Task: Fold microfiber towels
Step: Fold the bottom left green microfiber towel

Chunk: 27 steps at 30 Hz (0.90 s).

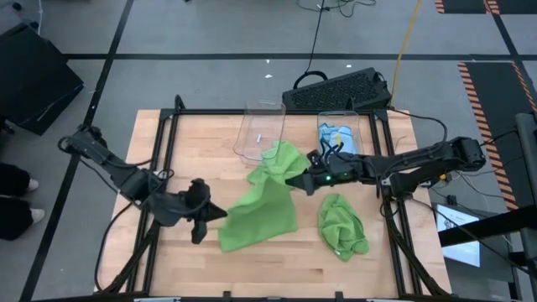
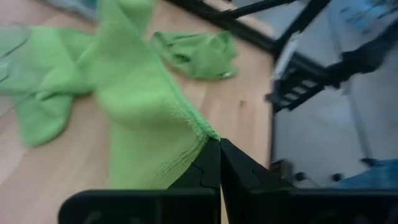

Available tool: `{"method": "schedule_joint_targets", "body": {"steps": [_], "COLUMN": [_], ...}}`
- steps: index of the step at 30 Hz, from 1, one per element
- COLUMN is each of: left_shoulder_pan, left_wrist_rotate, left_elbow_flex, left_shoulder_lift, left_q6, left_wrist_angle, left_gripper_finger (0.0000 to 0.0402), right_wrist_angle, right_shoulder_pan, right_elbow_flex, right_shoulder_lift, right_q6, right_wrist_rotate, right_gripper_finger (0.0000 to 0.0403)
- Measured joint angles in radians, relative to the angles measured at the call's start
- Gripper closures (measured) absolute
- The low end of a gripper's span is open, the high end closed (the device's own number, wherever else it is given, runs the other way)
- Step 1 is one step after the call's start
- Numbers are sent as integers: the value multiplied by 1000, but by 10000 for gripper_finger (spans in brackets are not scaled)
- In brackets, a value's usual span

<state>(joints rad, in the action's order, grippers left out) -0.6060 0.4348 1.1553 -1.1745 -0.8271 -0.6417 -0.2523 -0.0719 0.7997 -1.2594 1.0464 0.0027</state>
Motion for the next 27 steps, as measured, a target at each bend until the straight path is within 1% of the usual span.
{"method": "schedule_joint_targets", "body": {"steps": [5,10,12,16,20,23,25,27], "left_shoulder_pan": [-33,-51,-54,-60,-48,-30,-13,14], "left_wrist_rotate": [29,38,37,28,28,41,55,90], "left_elbow_flex": [-1,-2,-2,-60,-137,-155,-155,-155], "left_shoulder_lift": [-6,-14,-23,-30,-30,-30,-30,-27], "left_q6": [-116,-164,-180,-203,-243,-254,-226,-200], "left_wrist_angle": [-184,-283,-308,-283,-231,-232,-243,-256], "left_gripper_finger": [401,401,401,401,401,401,401,401], "right_wrist_angle": [2,-1,2,-37,-168,-251,-270,-289], "right_shoulder_pan": [-8,-10,-16,-36,-31,-12,6,26], "right_elbow_flex": [-14,-52,-83,-161,-244,-273,-273,-274], "right_shoulder_lift": [0,0,0,0,0,0,0,0], "right_q6": [-11,-36,-60,-57,-12,-11,-12,-18], "right_wrist_rotate": [-6,-9,-29,-31,-26,-24,12,53], "right_gripper_finger": [399,399,399,399,399,399,399,399]}}
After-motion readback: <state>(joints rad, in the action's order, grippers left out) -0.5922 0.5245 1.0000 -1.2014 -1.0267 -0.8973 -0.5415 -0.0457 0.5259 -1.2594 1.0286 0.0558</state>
